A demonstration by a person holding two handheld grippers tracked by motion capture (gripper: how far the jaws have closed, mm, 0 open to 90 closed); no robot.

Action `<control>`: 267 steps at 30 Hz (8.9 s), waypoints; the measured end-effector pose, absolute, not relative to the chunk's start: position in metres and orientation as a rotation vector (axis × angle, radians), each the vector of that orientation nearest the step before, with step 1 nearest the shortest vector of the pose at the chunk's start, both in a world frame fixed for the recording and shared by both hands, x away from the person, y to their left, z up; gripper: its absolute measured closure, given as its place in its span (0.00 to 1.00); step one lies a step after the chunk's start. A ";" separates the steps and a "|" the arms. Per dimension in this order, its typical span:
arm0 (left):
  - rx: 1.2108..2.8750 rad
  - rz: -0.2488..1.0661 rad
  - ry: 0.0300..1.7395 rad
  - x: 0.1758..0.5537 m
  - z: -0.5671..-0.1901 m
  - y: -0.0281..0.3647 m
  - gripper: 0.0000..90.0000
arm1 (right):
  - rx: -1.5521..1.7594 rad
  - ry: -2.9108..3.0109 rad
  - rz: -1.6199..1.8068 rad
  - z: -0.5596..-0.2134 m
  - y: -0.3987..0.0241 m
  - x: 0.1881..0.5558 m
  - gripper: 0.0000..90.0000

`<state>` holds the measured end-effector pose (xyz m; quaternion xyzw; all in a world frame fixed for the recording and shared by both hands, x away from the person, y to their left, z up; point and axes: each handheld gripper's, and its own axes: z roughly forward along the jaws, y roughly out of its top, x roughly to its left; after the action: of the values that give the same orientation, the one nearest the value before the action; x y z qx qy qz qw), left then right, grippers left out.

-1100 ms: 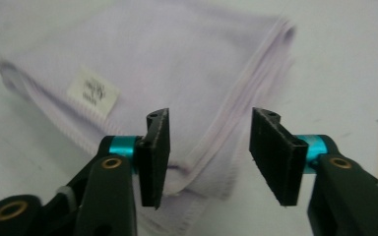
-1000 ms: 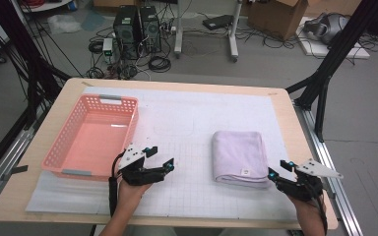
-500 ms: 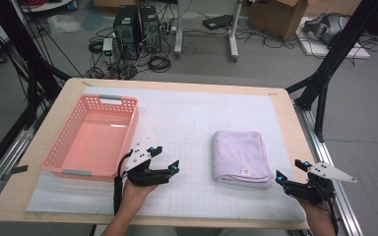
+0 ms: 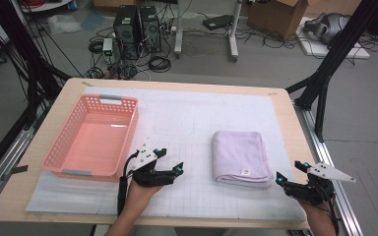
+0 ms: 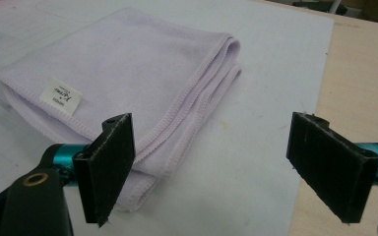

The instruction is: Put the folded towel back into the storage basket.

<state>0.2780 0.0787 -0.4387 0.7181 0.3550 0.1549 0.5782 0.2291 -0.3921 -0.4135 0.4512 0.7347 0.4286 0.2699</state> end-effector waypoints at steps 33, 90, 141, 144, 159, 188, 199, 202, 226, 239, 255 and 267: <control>1.837 0.025 1.037 0.361 -0.454 -0.056 0.23 | 1.198 2.029 1.158 -0.418 -0.387 0.236 0.20; 1.788 0.033 1.091 0.345 -0.455 0.043 0.70 | 1.183 2.077 1.167 -0.420 -0.376 0.240 0.20; 1.608 0.410 0.490 0.290 -0.361 0.093 0.84 | 1.175 2.060 1.189 -0.418 -0.376 0.240 0.20; 1.599 0.417 0.480 0.287 -0.355 0.098 0.85 | 1.174 2.058 1.190 -0.418 -0.375 0.240 0.20; 1.556 0.475 0.501 0.282 -0.339 0.135 0.85 | 1.177 2.057 1.192 -0.417 -0.374 0.242 0.20; 1.494 0.561 0.489 0.280 -0.297 0.188 0.85 | 1.179 2.050 1.198 -0.415 -0.373 0.243 0.20; 1.434 0.592 0.504 0.278 -0.273 0.219 0.84 | 1.176 2.052 1.192 -0.415 -0.373 0.244 0.20; 1.431 0.606 0.506 0.277 -0.266 0.227 0.85 | 1.181 2.053 1.192 -0.415 -0.372 0.244 0.20; 1.353 0.675 0.642 0.275 -0.272 0.292 0.84 | 1.183 2.054 1.187 -0.415 -0.371 0.245 0.20; 1.339 0.621 0.730 0.284 -0.306 0.309 0.84 | 1.176 2.063 1.181 -0.416 -0.369 0.245 0.20; 1.346 0.547 0.846 0.299 -0.350 0.325 0.84 | 1.177 2.073 1.165 -0.417 -0.366 0.245 0.20; 1.397 0.498 0.867 0.312 -0.361 0.320 0.83 | 1.173 2.070 1.160 -0.416 -0.366 0.245 0.20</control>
<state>0.3117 0.3197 -0.3607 0.6158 0.3822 0.2193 0.6532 0.2447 -0.3661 -0.4162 0.4296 0.7582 0.4250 0.2450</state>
